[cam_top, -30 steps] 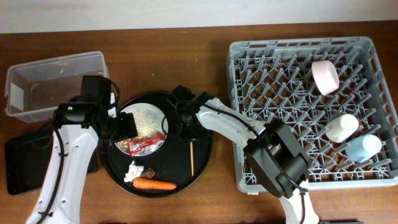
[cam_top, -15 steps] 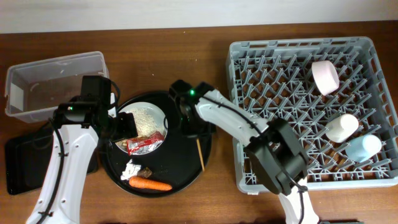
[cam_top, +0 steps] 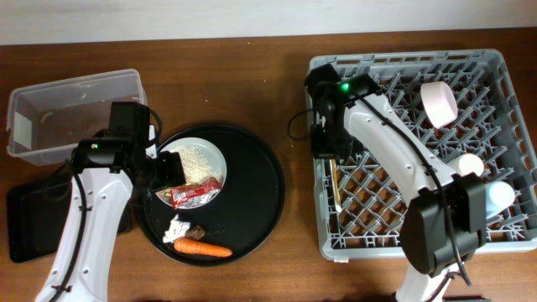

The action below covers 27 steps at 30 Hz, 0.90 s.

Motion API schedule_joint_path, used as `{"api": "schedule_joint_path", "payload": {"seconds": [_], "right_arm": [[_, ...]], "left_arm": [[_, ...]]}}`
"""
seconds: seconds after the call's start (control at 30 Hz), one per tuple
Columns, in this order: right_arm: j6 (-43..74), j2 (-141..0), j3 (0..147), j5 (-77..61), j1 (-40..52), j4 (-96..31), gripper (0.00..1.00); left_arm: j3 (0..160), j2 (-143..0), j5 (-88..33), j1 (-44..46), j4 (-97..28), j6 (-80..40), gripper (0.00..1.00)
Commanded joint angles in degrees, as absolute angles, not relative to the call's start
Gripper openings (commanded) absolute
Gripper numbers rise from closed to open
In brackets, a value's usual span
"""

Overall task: Sort waste into correct bins and load items into the dishwasher rack
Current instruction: 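Place the chopstick upright in the rack's left edge, withdraw right gripper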

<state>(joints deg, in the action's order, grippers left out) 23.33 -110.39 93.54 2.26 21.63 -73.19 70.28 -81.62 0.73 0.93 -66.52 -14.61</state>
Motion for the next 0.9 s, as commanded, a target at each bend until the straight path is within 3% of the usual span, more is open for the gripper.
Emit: {"api": "schedule_joint_path", "payload": {"seconds": [0.0, 0.03, 0.13, 0.17, 0.37, 0.5, 0.63, 0.67, 0.87], "right_arm": [[22.7, -110.3, 88.5, 3.7, 20.9, -70.6, 0.05], [22.7, -110.3, 87.8, 3.7, 20.9, -70.1, 0.05], [22.7, -110.3, 87.5, 3.7, 20.9, -69.6, 0.31], [22.7, -110.3, 87.8, 3.7, 20.9, -69.8, 0.35], [22.7, -103.3, 97.4, 3.2, 19.6, -75.2, 0.36], [22.1, -93.2, 99.3, 3.0, 11.5, -78.3, 0.56], [15.8, -92.3, 98.5, 0.7, 6.0, -83.8, 0.57], [14.0, -92.3, 97.7, 0.6, 5.2, -84.2, 0.62], [11.3, -92.3, 97.2, 0.7, 4.7, -84.2, 0.68]], "left_arm": [[70.5, -80.8, 1.3, 0.7, -66.6, -15.0, 0.81], [70.5, -80.8, 1.3, 0.7, -66.6, -15.0, 0.81], [70.5, -80.8, 1.3, 0.7, -66.6, -15.0, 0.81], [70.5, -80.8, 1.3, 0.7, -66.7, -15.0, 0.81], [70.5, -80.8, 1.3, 0.7, -66.7, -15.0, 0.81], [70.5, -80.8, 1.3, 0.7, -66.7, -15.0, 0.82], [70.5, -80.8, -0.1, 0.7, -66.7, -15.0, 0.87], [70.5, -80.8, -2.0, 0.7, -66.7, -15.0, 0.87], [64.9, -81.1, -8.5, 0.7, -63.0, -15.0, 0.92]]}}
